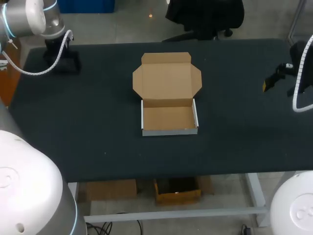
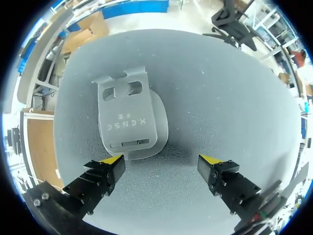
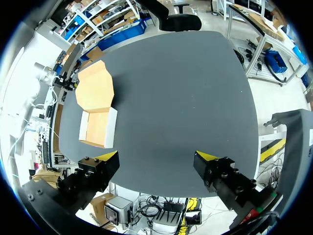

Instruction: Assemble the packaging by folding the flat box into shape, placing the metal phone stand inside, and closing the box properly

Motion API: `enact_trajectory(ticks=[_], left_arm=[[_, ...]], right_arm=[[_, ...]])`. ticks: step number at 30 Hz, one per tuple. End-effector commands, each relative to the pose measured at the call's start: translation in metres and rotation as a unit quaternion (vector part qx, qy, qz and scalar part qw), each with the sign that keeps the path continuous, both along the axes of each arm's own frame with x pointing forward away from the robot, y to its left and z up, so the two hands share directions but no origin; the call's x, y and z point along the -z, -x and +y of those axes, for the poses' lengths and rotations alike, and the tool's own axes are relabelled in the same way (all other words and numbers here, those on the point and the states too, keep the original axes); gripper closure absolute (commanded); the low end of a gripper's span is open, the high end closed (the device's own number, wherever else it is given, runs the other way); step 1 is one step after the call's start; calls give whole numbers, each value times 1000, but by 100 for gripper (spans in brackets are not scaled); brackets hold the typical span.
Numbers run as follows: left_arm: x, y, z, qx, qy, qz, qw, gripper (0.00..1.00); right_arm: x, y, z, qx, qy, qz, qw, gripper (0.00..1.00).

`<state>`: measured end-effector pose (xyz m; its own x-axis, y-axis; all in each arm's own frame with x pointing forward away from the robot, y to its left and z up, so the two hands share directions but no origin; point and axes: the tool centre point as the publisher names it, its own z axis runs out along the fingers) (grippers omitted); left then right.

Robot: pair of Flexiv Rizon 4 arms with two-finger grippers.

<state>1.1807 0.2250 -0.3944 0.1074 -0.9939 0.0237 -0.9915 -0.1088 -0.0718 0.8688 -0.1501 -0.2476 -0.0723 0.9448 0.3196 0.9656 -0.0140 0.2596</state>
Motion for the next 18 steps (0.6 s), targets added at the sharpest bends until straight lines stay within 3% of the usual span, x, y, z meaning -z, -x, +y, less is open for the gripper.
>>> enact_trajectory(ticks=[1, 9, 18], left_arm=[[-5, 5, 5, -8, 4, -2, 1000, 0], [-4, 26, 9, -15, 11, 4, 1000, 0], [-4, 31, 14, -22, 5, 5, 1000, 0]], right_arm=[[-2, 0, -1, -1, -1, 3, 1000, 0], [-2, 0, -1, -1, -1, 3, 1000, 0], [-2, 0, -1, -1, -1, 3, 1000, 0]])
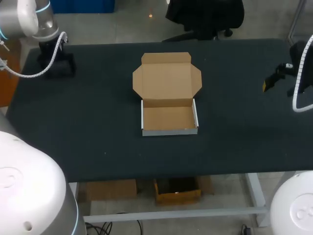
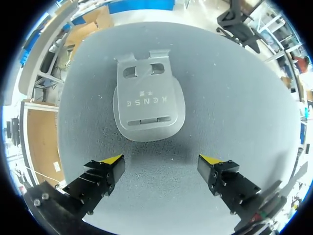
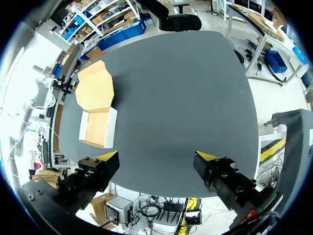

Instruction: Assemble the packaging by folding the flat box into shape, placing the metal phone stand inside, and closing the box properly

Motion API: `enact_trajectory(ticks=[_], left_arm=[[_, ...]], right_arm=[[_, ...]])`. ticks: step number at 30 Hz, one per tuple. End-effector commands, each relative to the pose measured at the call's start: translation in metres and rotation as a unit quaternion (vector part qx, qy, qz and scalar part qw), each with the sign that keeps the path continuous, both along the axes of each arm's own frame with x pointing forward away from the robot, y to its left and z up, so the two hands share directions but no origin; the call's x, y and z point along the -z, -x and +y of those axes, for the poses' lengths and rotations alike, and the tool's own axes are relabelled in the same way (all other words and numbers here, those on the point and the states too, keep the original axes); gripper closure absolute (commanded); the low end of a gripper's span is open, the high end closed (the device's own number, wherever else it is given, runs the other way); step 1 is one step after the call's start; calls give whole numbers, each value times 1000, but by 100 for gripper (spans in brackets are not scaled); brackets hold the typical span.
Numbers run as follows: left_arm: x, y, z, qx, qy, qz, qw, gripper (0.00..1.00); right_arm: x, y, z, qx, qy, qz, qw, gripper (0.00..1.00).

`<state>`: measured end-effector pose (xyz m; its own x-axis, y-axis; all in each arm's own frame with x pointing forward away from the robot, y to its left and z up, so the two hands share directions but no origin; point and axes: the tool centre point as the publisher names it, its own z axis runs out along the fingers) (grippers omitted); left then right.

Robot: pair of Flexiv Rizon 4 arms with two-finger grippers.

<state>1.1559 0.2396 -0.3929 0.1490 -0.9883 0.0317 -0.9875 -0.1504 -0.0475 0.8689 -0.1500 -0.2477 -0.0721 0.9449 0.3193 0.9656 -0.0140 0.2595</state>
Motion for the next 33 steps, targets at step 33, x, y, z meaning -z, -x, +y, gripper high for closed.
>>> enact_trajectory(ticks=[33], left_arm=[[3, -16, 5, -8, -4, -3, 1000, 0]], right_arm=[[-2, 0, -1, -1, -1, 3, 1000, 0]])
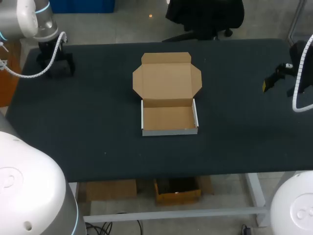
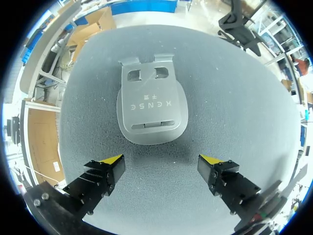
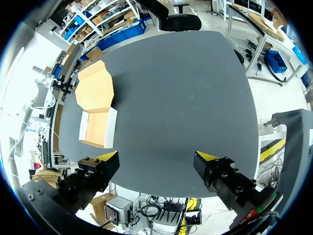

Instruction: Assemble the packaging by folding the flat box into shape, placing the metal phone stand inside, and closing the box properly

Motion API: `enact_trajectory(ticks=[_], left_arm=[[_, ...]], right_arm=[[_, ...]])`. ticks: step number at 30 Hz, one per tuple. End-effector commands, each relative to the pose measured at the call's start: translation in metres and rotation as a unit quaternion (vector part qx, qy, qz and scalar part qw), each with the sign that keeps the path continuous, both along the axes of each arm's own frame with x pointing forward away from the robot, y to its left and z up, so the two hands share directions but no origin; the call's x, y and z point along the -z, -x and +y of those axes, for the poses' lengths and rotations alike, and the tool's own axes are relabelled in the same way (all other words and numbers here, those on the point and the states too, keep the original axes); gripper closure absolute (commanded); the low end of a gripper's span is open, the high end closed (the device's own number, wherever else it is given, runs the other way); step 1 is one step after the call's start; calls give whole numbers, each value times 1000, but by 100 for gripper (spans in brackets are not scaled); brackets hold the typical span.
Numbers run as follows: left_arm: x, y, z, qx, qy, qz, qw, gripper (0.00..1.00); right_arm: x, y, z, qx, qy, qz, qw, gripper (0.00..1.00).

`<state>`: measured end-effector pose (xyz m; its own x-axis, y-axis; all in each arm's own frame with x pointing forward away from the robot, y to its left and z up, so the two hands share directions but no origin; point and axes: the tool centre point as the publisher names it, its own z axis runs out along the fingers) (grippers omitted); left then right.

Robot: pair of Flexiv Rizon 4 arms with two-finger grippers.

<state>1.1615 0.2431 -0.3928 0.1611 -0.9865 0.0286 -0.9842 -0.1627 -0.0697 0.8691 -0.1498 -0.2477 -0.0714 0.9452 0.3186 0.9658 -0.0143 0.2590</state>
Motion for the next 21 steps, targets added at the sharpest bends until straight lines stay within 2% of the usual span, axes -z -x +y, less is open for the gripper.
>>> enact_trajectory(ticks=[1, 21], left_arm=[[3, -11, 1, -2, 0, 8, 1000, 0], [6, -32, 8, 0, 1, 4, 1000, 0]], right_arm=[[-2, 1, -1, -2, -1, 3, 1000, 0], [-2, 1, -1, -2, -1, 3, 1000, 0]])
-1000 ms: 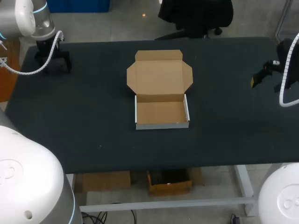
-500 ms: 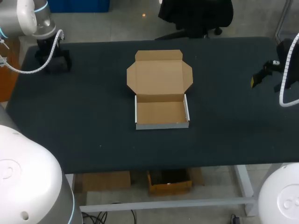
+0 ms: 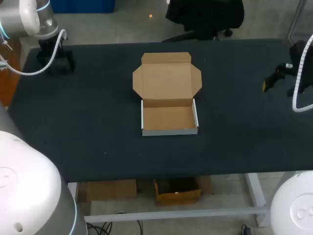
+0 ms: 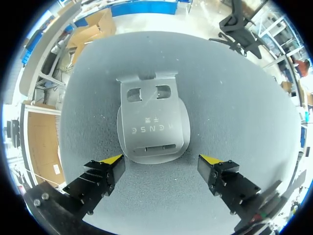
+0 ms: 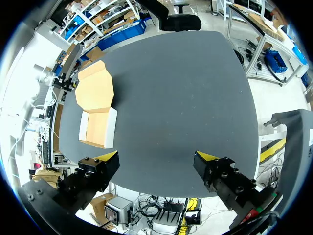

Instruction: Assemble the packaging by folding the flat box into shape, placing the metal phone stand inside, and closing the box properly

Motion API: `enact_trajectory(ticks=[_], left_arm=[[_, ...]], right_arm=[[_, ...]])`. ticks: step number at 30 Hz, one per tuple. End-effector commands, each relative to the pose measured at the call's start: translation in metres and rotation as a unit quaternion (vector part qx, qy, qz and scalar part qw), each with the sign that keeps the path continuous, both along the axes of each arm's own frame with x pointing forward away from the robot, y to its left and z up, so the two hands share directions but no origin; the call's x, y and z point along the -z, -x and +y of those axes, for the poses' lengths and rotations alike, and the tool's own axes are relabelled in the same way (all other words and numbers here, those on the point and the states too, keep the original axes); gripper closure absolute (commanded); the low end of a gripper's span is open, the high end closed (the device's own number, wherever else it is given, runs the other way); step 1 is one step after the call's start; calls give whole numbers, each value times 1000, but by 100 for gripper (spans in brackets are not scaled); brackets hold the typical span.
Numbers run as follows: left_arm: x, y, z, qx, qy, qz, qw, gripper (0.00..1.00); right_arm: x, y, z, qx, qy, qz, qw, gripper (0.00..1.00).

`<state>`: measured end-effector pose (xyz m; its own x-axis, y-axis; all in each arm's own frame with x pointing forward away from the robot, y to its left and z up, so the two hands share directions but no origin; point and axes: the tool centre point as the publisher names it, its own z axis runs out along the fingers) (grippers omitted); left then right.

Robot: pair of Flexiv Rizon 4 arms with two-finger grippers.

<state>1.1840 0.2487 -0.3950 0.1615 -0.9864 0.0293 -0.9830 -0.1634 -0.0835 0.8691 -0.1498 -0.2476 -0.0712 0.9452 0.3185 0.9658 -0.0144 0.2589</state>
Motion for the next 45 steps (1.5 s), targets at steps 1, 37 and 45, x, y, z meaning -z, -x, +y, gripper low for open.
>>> enact_trajectory(ticks=[1, 37, 45], left_arm=[[4, -10, 3, 0, 2, 11, 1000, 0], [2, -33, 7, 1, -1, 5, 1000, 0], [2, -38, 8, -1, 0, 4, 1000, 0]], right_arm=[[-2, 1, -1, -2, -1, 3, 1000, 0], [-2, 1, -1, -2, -1, 3, 1000, 0], [-2, 1, -1, -2, -1, 3, 1000, 0]])
